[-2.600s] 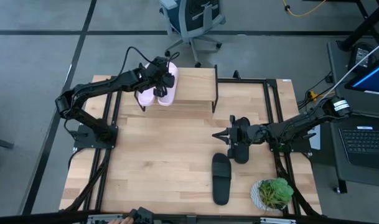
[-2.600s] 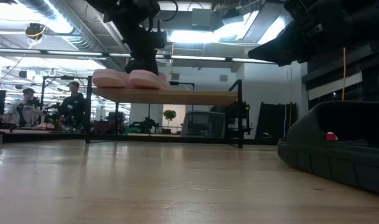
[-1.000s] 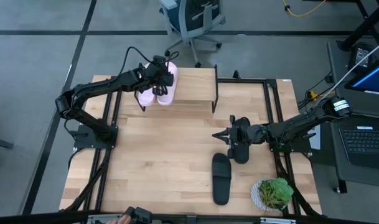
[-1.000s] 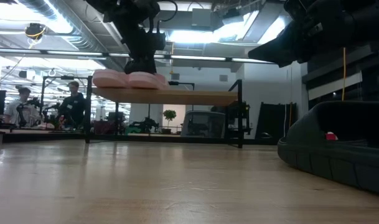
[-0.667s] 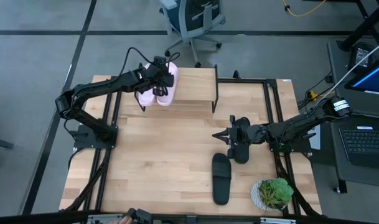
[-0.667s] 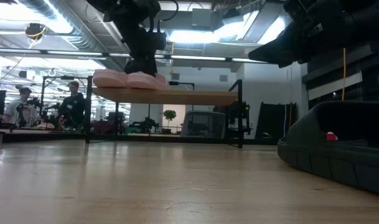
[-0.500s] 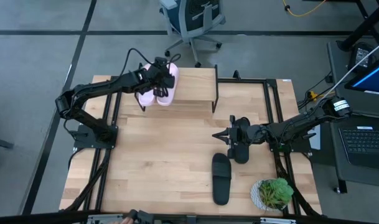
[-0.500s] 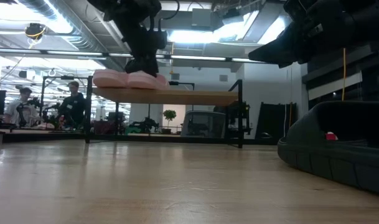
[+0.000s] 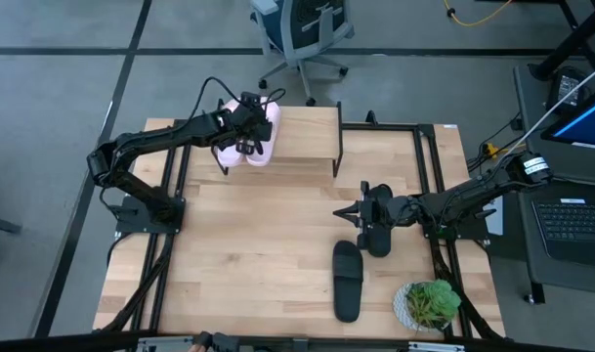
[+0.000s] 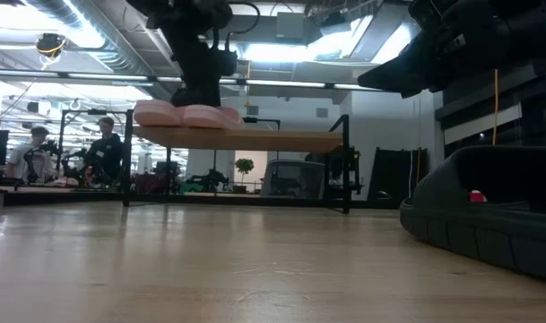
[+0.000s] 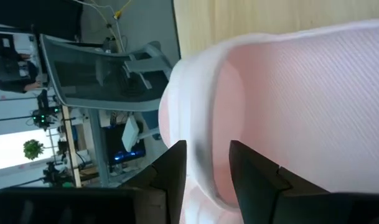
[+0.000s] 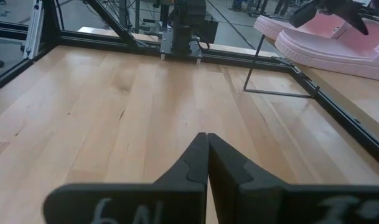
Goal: Pick and place slides into the shelf
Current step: Put the top black slipper on the shelf
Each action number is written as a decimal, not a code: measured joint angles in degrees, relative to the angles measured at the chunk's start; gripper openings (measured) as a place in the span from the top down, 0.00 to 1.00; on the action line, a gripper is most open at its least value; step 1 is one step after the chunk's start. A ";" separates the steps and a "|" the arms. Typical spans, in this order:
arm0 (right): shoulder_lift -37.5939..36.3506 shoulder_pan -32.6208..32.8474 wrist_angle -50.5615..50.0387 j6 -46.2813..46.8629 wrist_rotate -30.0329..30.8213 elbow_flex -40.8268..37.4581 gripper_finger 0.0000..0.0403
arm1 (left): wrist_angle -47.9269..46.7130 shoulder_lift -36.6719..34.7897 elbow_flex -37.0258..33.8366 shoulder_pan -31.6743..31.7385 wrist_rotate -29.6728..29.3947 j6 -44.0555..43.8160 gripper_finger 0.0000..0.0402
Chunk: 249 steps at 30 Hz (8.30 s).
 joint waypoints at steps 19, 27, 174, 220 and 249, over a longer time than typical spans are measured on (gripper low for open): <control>-0.02 0.00 0.00 -0.02 0.01 0.00 0.98 | -2.30 -1.57 0.09 -6.58 -6.62 0.19 0.72; 0.00 0.00 -0.66 0.31 0.00 -0.02 0.98 | -2.55 -8.14 0.07 -10.23 -6.70 -1.08 0.72; 21.29 9.99 -97.93 36.36 7.99 30.95 0.60 | 53.61 -38.36 -54.86 -45.33 -3.67 -55.26 0.99; 21.29 5.09 -96.55 37.56 11.57 28.70 0.99 | 53.62 -38.36 -54.86 -45.32 -3.68 -55.02 0.99; 21.22 4.25 -92.58 14.62 30.11 50.06 1.00 | 53.61 -38.36 -54.86 -45.32 -3.67 -55.05 0.99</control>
